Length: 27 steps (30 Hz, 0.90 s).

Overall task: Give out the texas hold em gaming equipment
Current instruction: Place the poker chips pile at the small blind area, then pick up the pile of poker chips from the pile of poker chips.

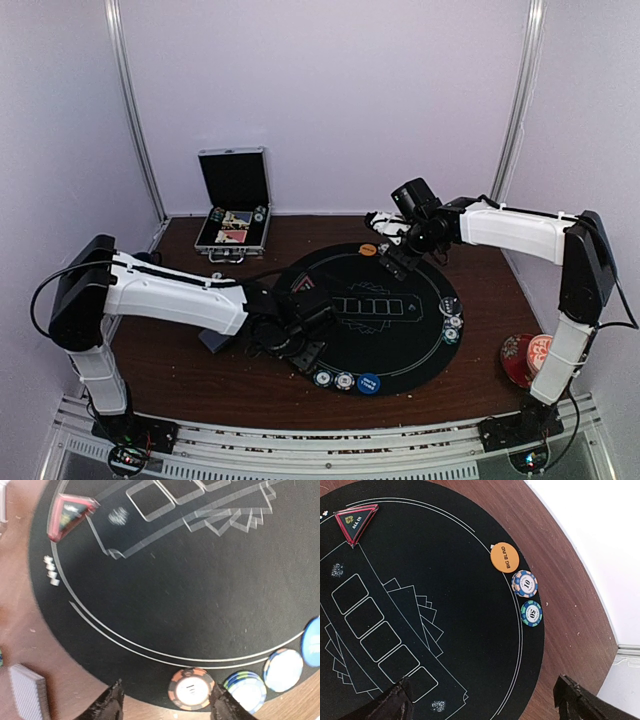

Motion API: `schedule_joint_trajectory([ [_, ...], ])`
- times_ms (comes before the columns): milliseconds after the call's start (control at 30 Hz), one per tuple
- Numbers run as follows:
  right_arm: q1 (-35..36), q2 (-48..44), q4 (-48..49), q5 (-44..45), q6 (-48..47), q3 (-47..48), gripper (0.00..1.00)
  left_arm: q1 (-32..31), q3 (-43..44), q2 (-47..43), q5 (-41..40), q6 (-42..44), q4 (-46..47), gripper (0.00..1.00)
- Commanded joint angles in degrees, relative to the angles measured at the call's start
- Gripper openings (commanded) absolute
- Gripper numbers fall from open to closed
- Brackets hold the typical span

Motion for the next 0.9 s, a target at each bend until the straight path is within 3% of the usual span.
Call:
schedule_joint_trajectory([
  [0,-0.2,-1.1,0.8,1.0,0.3,-0.6,1.0,1.2,3.5,-3.4,-5.8,-0.4,-4.6,0.64],
  [133,-0.2,-1.0,0.9,1.0,0.2,-0.7,1.0,5.2,4.0,-5.8,-6.5,0.8,-6.6,0.71],
  [400,-0.2,-0.8,0.9,1.2,0.1,-0.7,1.0,16.2,8.5,-8.7,-9.2,5.8,-11.6,0.97],
  [867,-0.1,-0.3,1.1,2.1,0.0,-0.8,1.0,40.4,12.6,-8.1,0.0,11.7,-11.7,0.98],
])
